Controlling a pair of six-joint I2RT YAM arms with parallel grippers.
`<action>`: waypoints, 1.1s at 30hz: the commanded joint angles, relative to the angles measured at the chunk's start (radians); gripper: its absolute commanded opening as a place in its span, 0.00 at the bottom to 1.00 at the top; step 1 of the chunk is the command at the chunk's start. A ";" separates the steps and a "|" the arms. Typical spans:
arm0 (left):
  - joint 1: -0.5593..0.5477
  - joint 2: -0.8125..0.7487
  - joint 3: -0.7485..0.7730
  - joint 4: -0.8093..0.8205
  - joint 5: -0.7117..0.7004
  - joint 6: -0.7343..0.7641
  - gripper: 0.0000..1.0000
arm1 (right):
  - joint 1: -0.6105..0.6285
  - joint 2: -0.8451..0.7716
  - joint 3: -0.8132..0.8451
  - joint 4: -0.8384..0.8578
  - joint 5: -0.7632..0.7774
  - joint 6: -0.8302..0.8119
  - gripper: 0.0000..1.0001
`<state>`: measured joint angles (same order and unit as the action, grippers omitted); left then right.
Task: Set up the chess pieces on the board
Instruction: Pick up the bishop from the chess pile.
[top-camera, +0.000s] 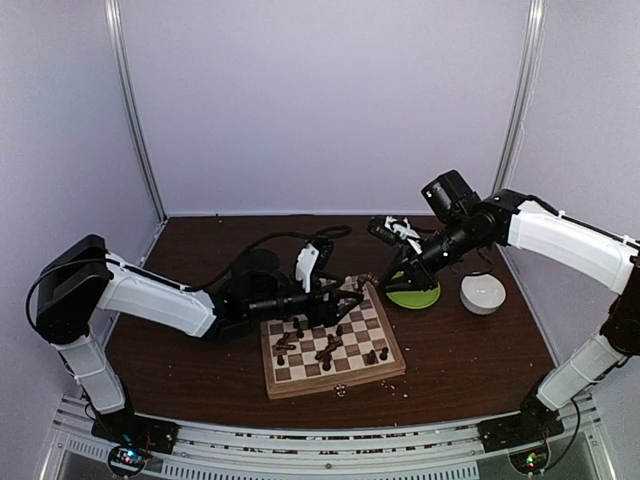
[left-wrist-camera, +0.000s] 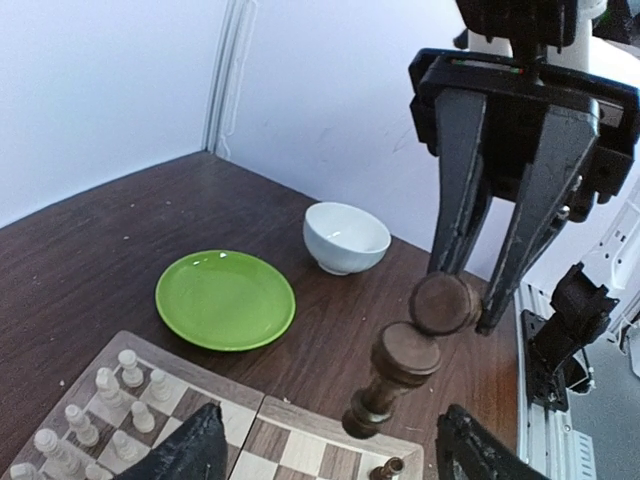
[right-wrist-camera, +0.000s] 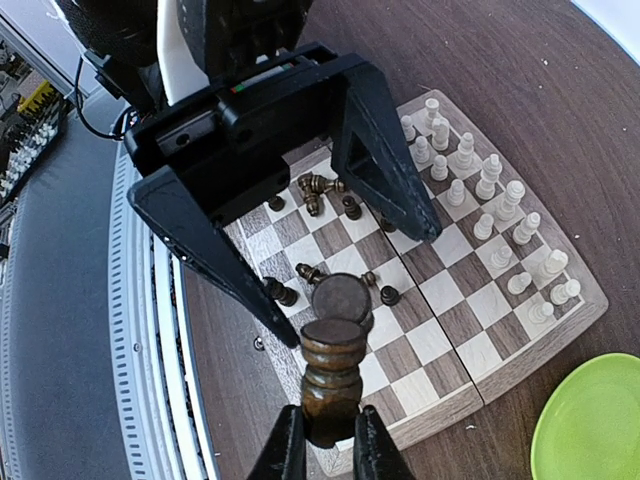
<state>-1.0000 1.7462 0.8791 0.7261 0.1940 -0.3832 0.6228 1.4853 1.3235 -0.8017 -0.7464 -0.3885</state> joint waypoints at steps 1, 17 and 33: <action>0.009 0.084 0.020 0.246 0.163 -0.027 0.74 | -0.003 -0.026 0.009 -0.008 -0.023 0.018 0.01; 0.009 0.176 0.112 0.264 0.219 -0.001 0.62 | -0.003 -0.021 0.005 -0.006 -0.041 0.022 0.01; 0.009 0.186 0.136 0.229 0.243 0.001 0.37 | -0.003 -0.031 -0.006 0.006 -0.040 0.026 0.01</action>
<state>-0.9943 1.9259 0.9966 0.9310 0.4210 -0.3916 0.6220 1.4788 1.3220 -0.8108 -0.7704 -0.3676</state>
